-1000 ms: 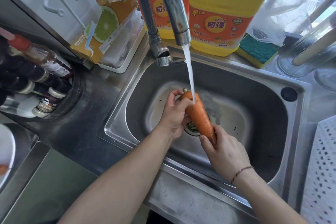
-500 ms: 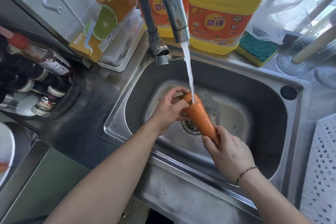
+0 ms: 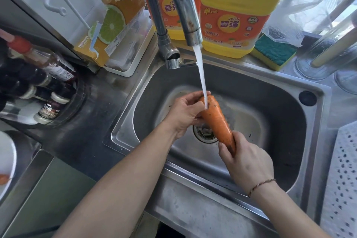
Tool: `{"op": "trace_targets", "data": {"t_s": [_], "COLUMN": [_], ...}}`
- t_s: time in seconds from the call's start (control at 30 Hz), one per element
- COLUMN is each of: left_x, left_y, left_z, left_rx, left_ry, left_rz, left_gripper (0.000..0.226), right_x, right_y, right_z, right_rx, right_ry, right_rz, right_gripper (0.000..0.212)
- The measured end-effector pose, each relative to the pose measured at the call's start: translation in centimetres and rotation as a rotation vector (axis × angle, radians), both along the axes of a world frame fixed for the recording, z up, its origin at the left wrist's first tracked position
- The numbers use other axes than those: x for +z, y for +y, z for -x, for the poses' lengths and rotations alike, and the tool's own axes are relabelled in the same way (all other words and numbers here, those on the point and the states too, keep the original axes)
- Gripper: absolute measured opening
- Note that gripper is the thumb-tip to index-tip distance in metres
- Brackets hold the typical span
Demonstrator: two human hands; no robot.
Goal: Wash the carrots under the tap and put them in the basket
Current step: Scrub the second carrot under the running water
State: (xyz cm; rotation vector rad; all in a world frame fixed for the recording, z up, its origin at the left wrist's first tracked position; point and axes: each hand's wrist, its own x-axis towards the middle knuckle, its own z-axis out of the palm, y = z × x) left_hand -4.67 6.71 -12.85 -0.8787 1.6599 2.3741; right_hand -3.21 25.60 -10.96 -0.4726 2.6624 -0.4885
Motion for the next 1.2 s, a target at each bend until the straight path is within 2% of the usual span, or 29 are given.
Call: {"op": "trace_targets", "data": {"t_s": [0.13, 0.47, 0.7, 0.93, 1.07, 1.2], "left_x": [-0.2, -0.4, -0.5, -0.5, -0.7, -0.8], "left_y": [-0.2, 0.2, 1.0, 1.0, 0.7, 0.4], "left_z": [-0.1, -0.2, -0.2, -0.4, -0.8, -1.2], "left_rx": [-0.020, 0.080, 0.125, 0.105, 0.082, 0.058], "left_ry": [-0.005, -0.076, -0.124, -0.121, -0.099, -0.071], "left_rz": [-0.026, -0.044, -0.038, -0.023, -0.071, -0.119], "left_gripper": [0.034, 0.033, 0.025, 0.029, 0.035, 0.039], "right_x": [0.4, -0.3, -1.7, -0.5, -0.8, -0.5], "right_y": [-0.1, -0.7, -0.4, -0.1, 0.1, 0.1], "right_z": [0.0, -0.5, -0.8, -0.2, -0.1, -0.3], "right_rx": [0.043, 0.049, 0.081, 0.087, 0.002, 0.039], "right_ry": [0.045, 0.189, 0.288, 0.117, -0.008, 0.030], "right_rz": [-0.076, -0.081, -0.110, -0.142, -0.063, -0.120], "right_gripper": [0.032, 0.036, 0.027, 0.035, 0.035, 0.035]}}
